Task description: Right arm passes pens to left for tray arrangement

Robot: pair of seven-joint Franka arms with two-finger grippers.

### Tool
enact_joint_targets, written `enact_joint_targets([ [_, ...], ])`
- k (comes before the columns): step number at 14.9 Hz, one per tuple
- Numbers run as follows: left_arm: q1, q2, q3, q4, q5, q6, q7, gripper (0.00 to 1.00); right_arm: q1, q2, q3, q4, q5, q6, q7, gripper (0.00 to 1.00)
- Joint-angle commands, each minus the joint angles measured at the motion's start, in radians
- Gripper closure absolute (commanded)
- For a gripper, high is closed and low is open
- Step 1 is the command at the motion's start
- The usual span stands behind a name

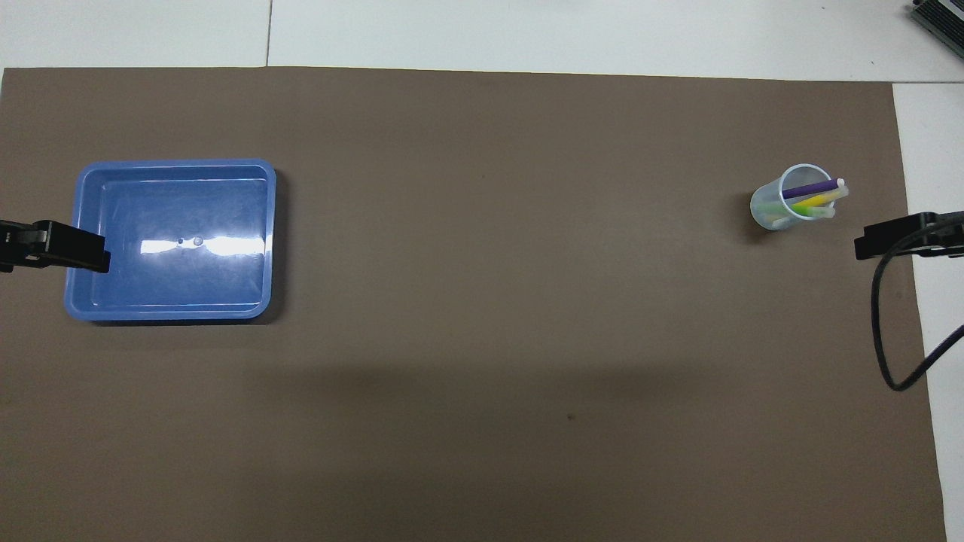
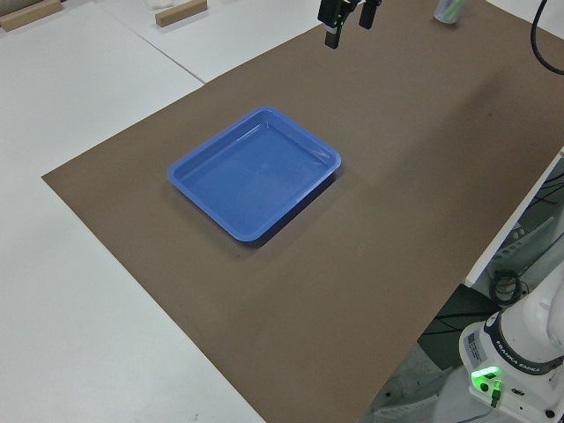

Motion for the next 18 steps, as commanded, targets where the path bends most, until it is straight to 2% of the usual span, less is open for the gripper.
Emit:
enact_joint_targets([
  [1,0.002,-0.011,0.007,-0.005,-0.019,0.014,-0.005,0.0,-0.002,-0.003,0.001,-0.008,0.028,-0.006,0.023,0.0],
  [18,-0.011,-0.011,0.0,-0.01,-0.019,0.014,-0.017,0.0,-0.01,-0.014,0.001,-0.03,0.028,-0.006,0.019,0.0],
])
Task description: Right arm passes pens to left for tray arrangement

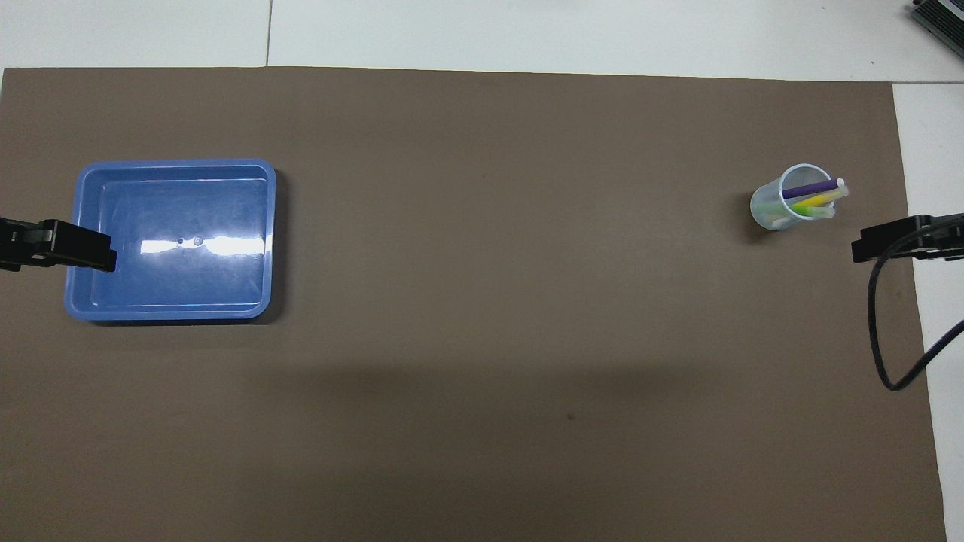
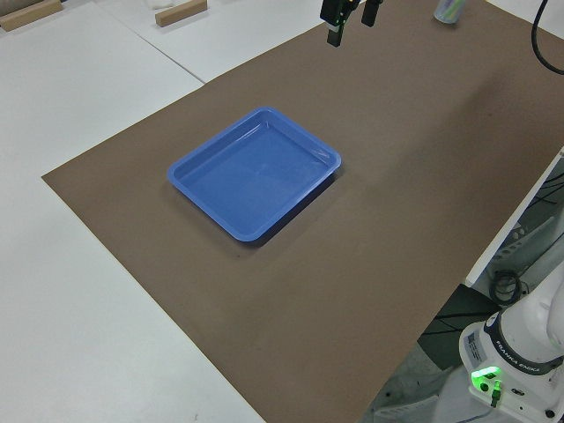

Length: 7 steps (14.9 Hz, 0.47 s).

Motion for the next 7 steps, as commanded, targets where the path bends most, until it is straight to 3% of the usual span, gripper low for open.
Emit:
enact_joint_targets([
  [1,-0.011,-0.011,0.004,-0.009,-0.011,0.012,-0.017,0.0,-0.007,-0.014,0.003,-0.017,0.028,-0.004,0.016,0.0],
  [7,-0.012,-0.011,0.002,-0.009,-0.011,0.013,-0.034,0.0,-0.003,-0.02,0.003,-0.029,0.025,-0.001,0.006,0.0],
])
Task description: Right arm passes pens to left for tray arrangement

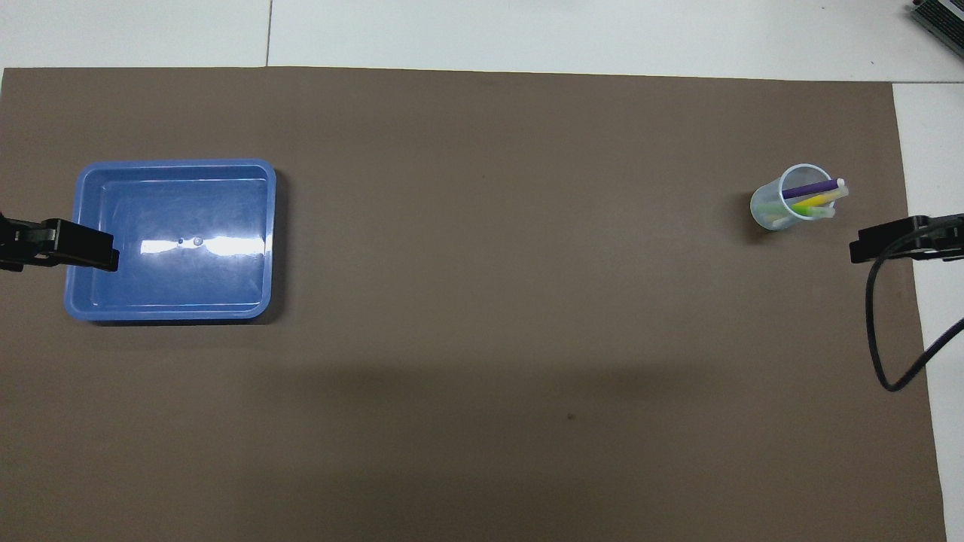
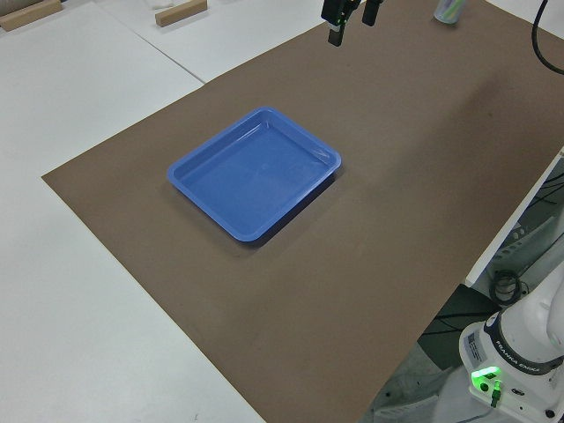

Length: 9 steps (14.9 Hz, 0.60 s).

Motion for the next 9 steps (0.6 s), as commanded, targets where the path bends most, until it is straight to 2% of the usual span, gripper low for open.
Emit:
enact_joint_targets([
  [1,-0.01,-0.011,0.006,-0.009,-0.01,0.013,-0.019,0.0,-0.005,-0.021,0.001,-0.026,0.025,0.006,0.005,0.0],
  [4,-0.01,-0.011,0.006,-0.009,-0.01,0.013,-0.017,0.0,-0.011,-0.034,0.001,-0.063,0.026,0.054,0.0,0.0],
  [9,-0.012,-0.011,0.006,-0.009,-0.009,0.013,-0.019,0.0,-0.005,-0.034,0.001,-0.066,0.026,0.071,0.0,0.0],
])
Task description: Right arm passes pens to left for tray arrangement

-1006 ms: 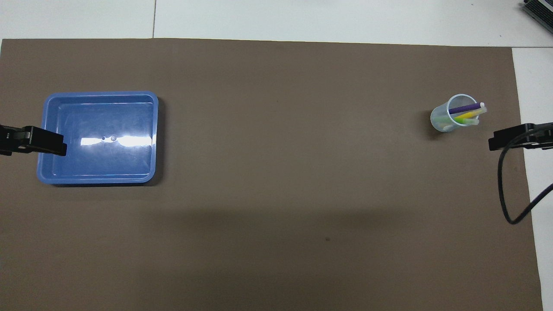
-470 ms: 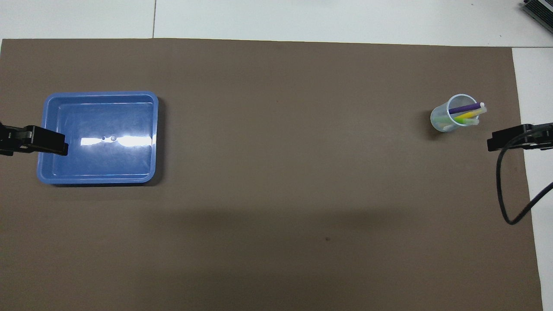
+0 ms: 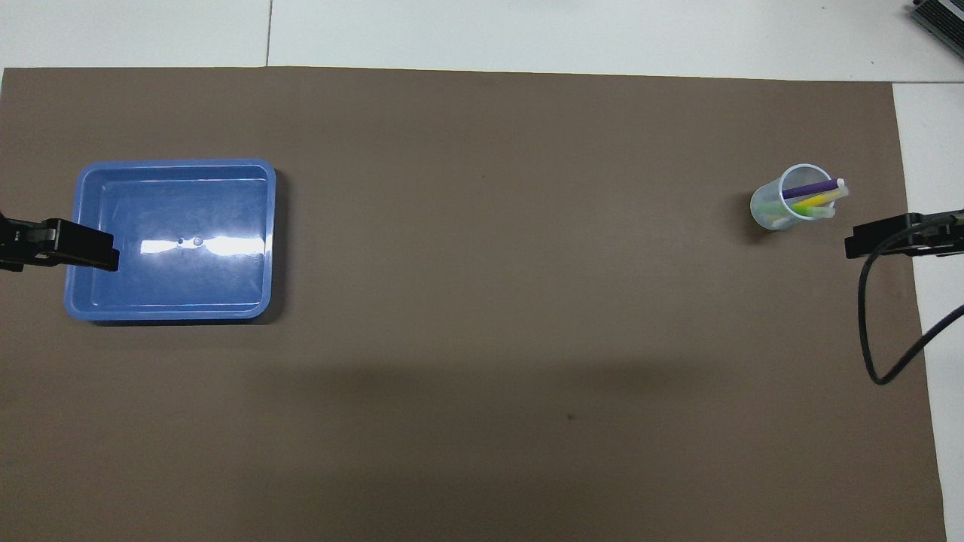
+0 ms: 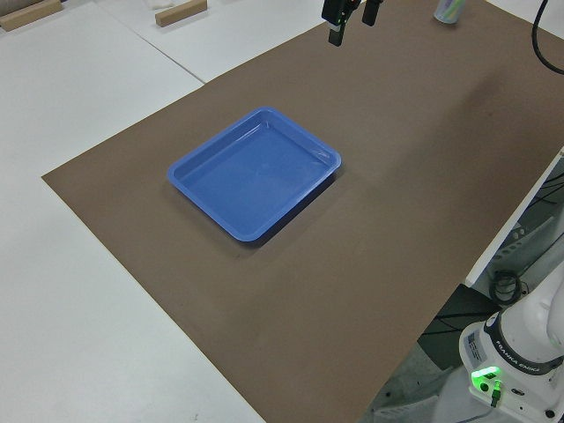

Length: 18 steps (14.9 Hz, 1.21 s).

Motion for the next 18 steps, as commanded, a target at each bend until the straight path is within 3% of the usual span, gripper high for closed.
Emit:
enact_joint_targets([
  [1,-0.012,-0.011,0.007,-0.009,-0.01,0.013,-0.017,0.0,-0.005,-0.028,0.001,-0.037,0.026,0.027,-0.001,0.0],
  [18,-0.012,-0.011,0.007,-0.009,-0.009,0.013,-0.019,0.0,-0.017,-0.028,-0.006,-0.04,0.026,0.027,-0.04,0.0],
])
